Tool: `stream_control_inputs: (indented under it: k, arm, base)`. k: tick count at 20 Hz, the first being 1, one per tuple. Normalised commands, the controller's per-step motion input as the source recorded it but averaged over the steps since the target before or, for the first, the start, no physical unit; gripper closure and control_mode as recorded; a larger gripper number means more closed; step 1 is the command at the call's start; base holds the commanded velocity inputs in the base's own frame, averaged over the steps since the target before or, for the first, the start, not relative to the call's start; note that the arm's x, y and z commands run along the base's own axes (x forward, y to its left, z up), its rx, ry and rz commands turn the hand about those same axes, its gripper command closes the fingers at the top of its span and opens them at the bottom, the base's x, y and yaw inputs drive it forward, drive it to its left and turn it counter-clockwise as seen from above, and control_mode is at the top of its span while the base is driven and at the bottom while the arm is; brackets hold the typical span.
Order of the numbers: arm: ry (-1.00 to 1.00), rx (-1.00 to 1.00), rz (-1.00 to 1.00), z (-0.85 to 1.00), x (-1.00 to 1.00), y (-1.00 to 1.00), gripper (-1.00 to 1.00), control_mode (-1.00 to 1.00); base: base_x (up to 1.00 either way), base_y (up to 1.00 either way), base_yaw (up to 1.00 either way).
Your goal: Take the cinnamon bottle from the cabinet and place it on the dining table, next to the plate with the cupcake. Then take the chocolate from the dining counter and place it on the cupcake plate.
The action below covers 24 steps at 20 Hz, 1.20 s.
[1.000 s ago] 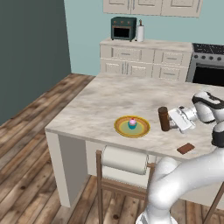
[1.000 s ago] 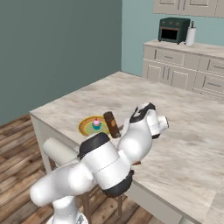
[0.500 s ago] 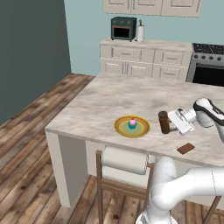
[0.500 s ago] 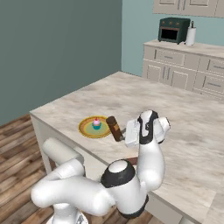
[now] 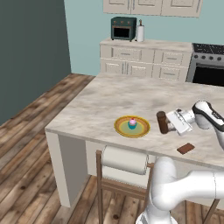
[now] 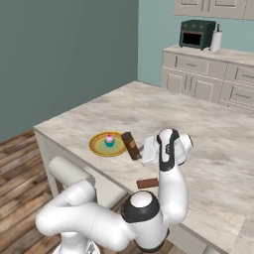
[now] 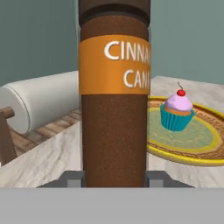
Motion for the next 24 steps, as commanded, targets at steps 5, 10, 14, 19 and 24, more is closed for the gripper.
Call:
stream_control_inputs:
  k: [5,10,14,19,24]
  arm:
    - [0.0,0.0,-0.09,-0.16,0.36,0.04,1.0,-1.0]
    - [0.08,0.0,-0.01,-0.19,0.48,0.0,1.0,-1.0]
    - [0.03,0.0,0.0,-0.17,0.35,-0.07,1.0,-1.0]
    - [0.03,0.0,0.02,-0.2,0.28,-0.16,1.0,-1.0]
    - [0.01,0.0,0.01,-0.25,0.21,-0.16,1.0,-1.0]
  base:
    - [0.0,0.0,0.0]
    - [0.0,0.0,0.0]
    - [0.0,0.0,0.0]
    - [0.0,0.0,0.0]
    - [0.0,0.0,0.0]
